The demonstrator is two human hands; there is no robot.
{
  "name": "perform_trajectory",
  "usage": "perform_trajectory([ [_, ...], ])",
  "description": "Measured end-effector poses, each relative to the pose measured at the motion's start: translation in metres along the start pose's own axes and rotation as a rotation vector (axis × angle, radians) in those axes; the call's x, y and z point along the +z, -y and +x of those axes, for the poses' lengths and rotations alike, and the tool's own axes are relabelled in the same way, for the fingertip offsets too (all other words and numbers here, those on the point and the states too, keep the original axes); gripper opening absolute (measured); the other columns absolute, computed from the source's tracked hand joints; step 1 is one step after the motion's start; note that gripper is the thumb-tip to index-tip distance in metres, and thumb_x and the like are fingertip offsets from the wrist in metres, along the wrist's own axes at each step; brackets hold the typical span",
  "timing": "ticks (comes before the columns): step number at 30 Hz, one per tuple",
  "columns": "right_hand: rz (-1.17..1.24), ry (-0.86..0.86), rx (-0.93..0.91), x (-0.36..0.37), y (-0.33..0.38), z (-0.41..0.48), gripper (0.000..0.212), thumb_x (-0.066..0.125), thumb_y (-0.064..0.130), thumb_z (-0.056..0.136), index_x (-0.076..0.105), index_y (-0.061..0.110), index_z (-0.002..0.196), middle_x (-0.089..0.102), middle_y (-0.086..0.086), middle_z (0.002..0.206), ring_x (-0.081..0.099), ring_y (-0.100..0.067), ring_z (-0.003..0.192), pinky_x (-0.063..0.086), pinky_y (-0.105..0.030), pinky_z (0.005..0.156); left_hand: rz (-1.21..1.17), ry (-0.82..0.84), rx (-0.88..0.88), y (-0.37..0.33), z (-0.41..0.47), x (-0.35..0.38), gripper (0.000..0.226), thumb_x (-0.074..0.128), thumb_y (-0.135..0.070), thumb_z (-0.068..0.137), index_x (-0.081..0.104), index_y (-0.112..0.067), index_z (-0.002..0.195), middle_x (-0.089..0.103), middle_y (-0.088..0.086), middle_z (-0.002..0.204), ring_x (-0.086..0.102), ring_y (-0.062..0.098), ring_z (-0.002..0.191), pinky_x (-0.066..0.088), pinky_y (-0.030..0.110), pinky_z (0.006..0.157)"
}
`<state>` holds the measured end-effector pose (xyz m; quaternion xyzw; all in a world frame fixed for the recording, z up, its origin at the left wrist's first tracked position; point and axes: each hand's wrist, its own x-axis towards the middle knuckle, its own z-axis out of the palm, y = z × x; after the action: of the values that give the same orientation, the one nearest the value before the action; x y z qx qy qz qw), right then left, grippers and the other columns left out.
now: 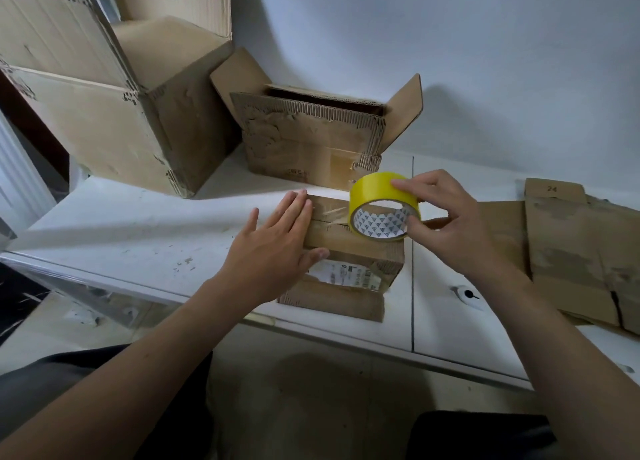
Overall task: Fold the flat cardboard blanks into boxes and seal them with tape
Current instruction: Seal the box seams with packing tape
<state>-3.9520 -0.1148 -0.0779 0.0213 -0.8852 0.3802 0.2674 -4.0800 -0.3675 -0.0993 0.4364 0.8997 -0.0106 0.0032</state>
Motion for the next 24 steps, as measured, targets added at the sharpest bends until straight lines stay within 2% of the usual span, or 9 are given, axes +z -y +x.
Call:
perform_trajectory([
  [2,0.021,0.021,0.022,0.005,-0.004,-0.006,0.066,0.070,0.000,0.091,0.053,0.036,0.143,0.050,-0.002,0.115,0.054,-0.018,0.112,0.060,-0.032,0.076,-0.014,0.006,0.011,0.004,0.003,-0.001,0.096,-0.015,-0.073,0.083,-0.006,-0.018,0.160,-0.017,-0.003,0.167,-0.019,0.014,0.153,0.012,0.053,0.125],
  [5,0.083,0.060,0.069,0.018,-0.004,-0.015,0.066,0.070,0.014,0.094,0.043,0.038,0.149,0.048,-0.002,0.117,0.054,-0.020,0.116,0.060,-0.041,0.082,-0.028,-0.015,0.071,0.020,0.007,-0.004,0.087,-0.009,-0.070,0.088,0.000,-0.024,0.162,-0.009,-0.007,0.168,-0.017,0.015,0.153,0.008,0.052,0.126],
  [8,0.118,0.092,0.083,0.030,0.001,-0.014,0.064,0.068,0.025,0.093,0.041,0.042,0.149,0.045,-0.001,0.118,0.051,-0.020,0.120,0.062,-0.040,0.074,-0.029,-0.081,0.120,0.026,0.004,-0.002,0.081,0.000,-0.062,0.092,0.011,-0.022,0.162,0.006,-0.006,0.169,-0.011,0.015,0.155,0.006,0.049,0.126],
  [12,0.098,0.077,0.080,0.037,0.002,-0.007,0.065,0.071,0.026,0.092,0.043,0.043,0.148,0.047,0.001,0.114,0.053,-0.020,0.116,0.061,-0.042,0.077,-0.062,-0.024,0.087,0.012,0.005,0.000,0.083,0.010,-0.070,0.095,-0.001,-0.023,0.162,-0.008,-0.007,0.168,-0.016,0.010,0.153,0.001,0.049,0.127],
  [16,0.005,0.038,0.033,0.042,0.009,-0.007,0.065,0.070,0.033,0.093,0.041,0.043,0.150,0.049,0.003,0.108,0.054,-0.014,0.109,0.055,-0.021,0.069,-0.081,-0.028,0.044,0.009,0.008,-0.004,0.085,0.016,-0.070,0.094,-0.003,-0.024,0.162,-0.009,-0.008,0.169,-0.014,0.008,0.154,0.001,0.051,0.126],
  [18,-0.080,0.014,-0.012,0.038,0.012,-0.004,0.063,0.071,0.026,0.091,0.047,0.039,0.147,0.050,0.001,0.102,0.055,-0.013,0.099,0.054,-0.025,0.069,-0.084,-0.026,0.035,0.009,0.007,-0.005,0.087,0.013,-0.073,0.091,0.000,-0.024,0.162,-0.008,-0.009,0.169,-0.013,0.007,0.154,0.001,0.051,0.126],
  [20,-0.174,0.001,-0.032,0.028,0.015,-0.001,0.060,0.066,0.027,0.084,0.055,0.036,0.142,0.049,0.002,0.096,0.054,-0.013,0.089,0.054,-0.029,0.066,-0.085,-0.018,0.021,0.008,0.005,-0.006,0.089,0.011,-0.075,0.090,0.002,-0.024,0.162,-0.007,-0.010,0.168,-0.014,0.006,0.153,0.000,0.051,0.126],
  [24,-0.253,0.039,-0.011,0.013,0.018,-0.002,0.060,0.061,0.039,0.081,0.057,0.037,0.141,0.050,0.006,0.098,0.055,-0.017,0.091,0.059,-0.034,0.054,-0.074,-0.030,-0.005,0.007,0.006,-0.002,0.094,0.001,-0.079,0.088,0.004,-0.023,0.162,-0.006,-0.008,0.169,-0.011,0.009,0.154,0.000,0.054,0.126],
])
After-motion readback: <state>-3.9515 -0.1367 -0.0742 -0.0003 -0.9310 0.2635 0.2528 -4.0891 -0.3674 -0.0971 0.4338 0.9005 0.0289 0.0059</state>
